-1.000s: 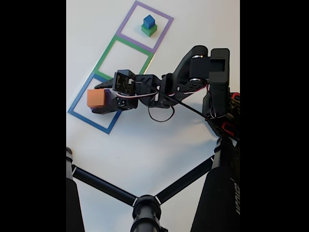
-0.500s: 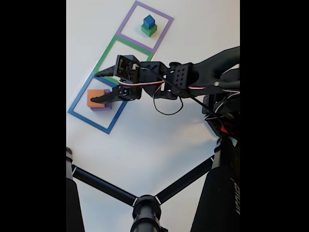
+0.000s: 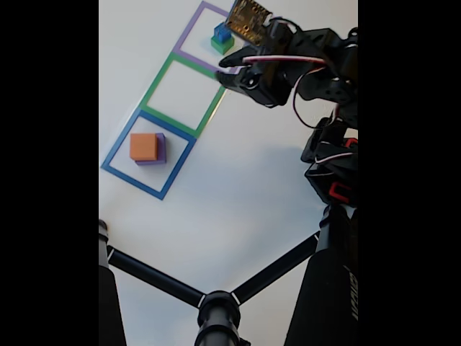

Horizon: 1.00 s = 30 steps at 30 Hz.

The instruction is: Tower of hanoi

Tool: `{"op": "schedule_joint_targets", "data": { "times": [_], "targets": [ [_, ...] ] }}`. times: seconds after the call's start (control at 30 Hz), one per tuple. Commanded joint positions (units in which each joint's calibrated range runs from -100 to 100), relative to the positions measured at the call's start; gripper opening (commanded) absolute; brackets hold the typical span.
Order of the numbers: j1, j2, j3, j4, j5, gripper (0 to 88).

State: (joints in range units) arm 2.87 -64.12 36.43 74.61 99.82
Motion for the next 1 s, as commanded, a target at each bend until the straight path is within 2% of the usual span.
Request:
{"op": "schedule_joint_targets", "data": {
  "times": [0.0, 0.2, 0.5, 0.8, 0.87, 0.97],
  "targets": [
    [6.6, 0.0, -20.5, 16.5, 0.2, 0.3],
    [15.2, 1.4, -31.3, 24.9, 0.2, 0.3],
    [23.0, 0.1, -24.9, 23.7, 0.2, 0.3],
    [26.2, -1.3, -7.1, 9.4, 0.2, 1.0],
    [27.1, -1.5, -1.2, 3.5, 0.2, 2.8],
    [29.1, -2.0, 10.5, -9.5, 0.2, 11.7]
  ]
}}
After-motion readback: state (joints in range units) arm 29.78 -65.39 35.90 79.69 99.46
